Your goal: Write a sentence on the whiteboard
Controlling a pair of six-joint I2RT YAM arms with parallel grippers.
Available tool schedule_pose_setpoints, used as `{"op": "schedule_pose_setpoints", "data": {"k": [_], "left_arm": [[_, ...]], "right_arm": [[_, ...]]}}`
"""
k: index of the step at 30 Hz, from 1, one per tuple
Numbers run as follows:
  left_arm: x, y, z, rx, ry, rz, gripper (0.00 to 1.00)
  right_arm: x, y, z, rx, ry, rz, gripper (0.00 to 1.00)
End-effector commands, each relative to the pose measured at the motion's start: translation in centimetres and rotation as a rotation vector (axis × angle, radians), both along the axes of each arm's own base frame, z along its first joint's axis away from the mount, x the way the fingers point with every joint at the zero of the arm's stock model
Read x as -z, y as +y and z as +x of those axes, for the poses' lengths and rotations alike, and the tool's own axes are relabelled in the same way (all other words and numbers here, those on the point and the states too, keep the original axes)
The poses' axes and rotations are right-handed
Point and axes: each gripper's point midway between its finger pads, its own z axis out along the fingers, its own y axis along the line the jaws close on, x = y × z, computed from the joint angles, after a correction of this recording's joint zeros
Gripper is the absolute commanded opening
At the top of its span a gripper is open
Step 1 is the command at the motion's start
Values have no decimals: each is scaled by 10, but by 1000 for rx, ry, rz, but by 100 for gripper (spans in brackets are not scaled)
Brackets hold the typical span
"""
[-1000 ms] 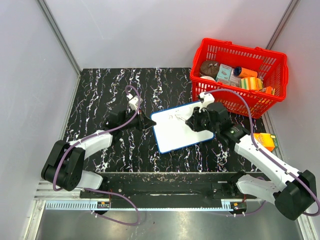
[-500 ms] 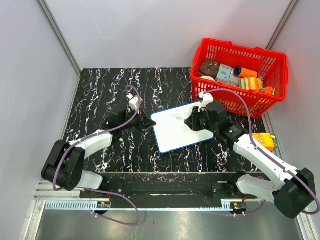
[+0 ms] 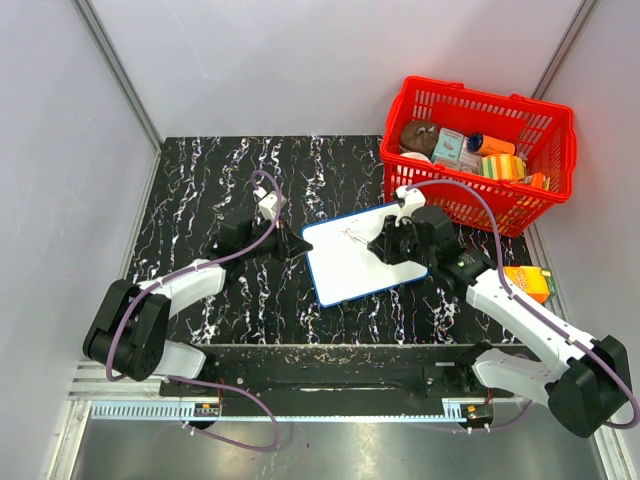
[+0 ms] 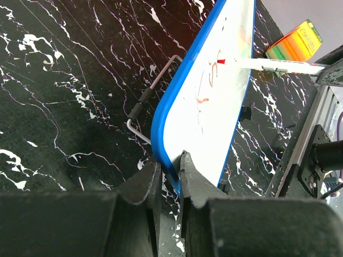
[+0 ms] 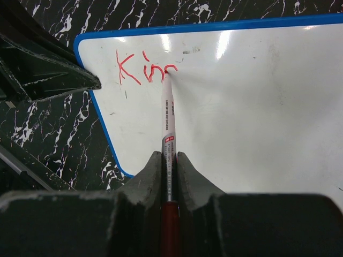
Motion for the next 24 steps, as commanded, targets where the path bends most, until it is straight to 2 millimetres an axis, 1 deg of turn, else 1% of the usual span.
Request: {"op": "schedule_pose_setpoints", "data": {"k": [1,15,21,24], "left_arm": [[10,19,30,-90,-134,145,0],[10,19,29,-87,-136,147,0],[10,20,29,-89,-134,146,0],[10,20,29,-92,-135,147,0]], "right_arm": [[2,-2,-6,-8,4,-6,0],[6,-11,-6,26,4,-40,0],[2,-14,-2,53,-9,-41,0],[-4,-15,1,68,-28,-34,0]]}}
